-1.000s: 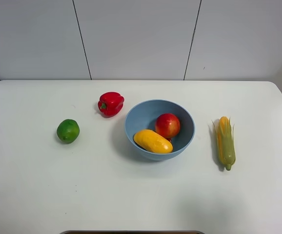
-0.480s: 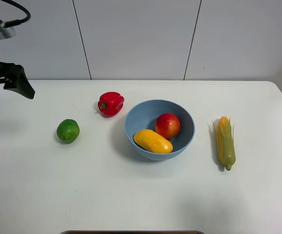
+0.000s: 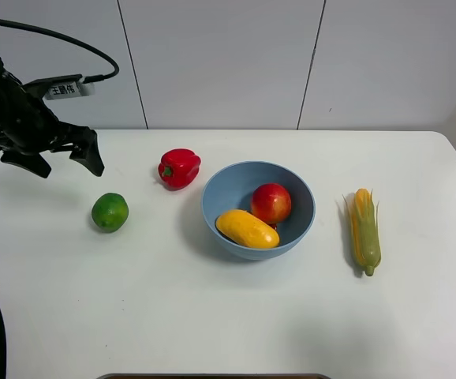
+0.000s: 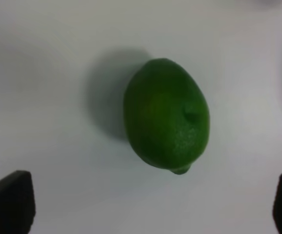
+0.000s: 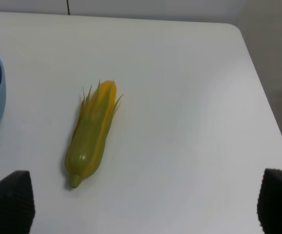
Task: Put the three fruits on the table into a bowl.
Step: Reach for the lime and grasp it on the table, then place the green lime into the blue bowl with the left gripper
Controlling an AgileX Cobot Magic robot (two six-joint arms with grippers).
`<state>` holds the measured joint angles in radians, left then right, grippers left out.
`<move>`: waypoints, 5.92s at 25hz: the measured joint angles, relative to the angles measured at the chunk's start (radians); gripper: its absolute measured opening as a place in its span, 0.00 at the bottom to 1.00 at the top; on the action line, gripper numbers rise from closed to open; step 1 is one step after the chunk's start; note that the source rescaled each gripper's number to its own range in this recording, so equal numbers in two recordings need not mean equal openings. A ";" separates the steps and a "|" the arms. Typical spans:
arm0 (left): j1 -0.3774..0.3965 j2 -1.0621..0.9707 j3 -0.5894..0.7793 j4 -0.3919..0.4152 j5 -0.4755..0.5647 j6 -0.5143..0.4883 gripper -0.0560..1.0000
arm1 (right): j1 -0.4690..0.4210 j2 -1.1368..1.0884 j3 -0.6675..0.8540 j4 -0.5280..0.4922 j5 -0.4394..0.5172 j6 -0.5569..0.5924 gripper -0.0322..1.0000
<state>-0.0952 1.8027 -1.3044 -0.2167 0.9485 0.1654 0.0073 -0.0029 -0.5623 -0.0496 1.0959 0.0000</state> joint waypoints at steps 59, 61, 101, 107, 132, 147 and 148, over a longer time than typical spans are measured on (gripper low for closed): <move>-0.111 0.352 -0.013 0.094 -0.192 -0.052 0.10 | 0.000 0.000 0.000 0.000 0.000 0.000 0.79; -0.111 0.352 -0.013 0.094 -0.188 -0.052 0.05 | 0.000 0.000 0.000 0.000 0.000 0.000 0.79; -0.111 0.137 -0.009 -0.004 -0.077 -0.113 0.05 | 0.000 0.000 0.000 0.000 0.000 0.000 0.79; -0.112 0.017 -0.009 -0.127 -0.074 -0.082 0.05 | 0.000 0.000 0.000 0.000 0.000 0.000 0.79; -0.634 0.034 -0.009 -0.137 -0.535 -0.056 0.05 | 0.000 0.000 0.000 0.000 0.000 0.000 0.79; -0.689 0.137 -0.008 -0.120 -0.668 -0.056 0.48 | 0.000 0.000 0.000 0.000 0.000 0.000 0.79; -0.689 0.137 -0.008 -0.104 -0.671 -0.056 0.63 | 0.000 0.000 0.000 0.000 0.000 0.000 0.79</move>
<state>-0.7845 1.9399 -1.3119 -0.3205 0.2772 0.1097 0.0073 -0.0029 -0.5623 -0.0496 1.0959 0.0000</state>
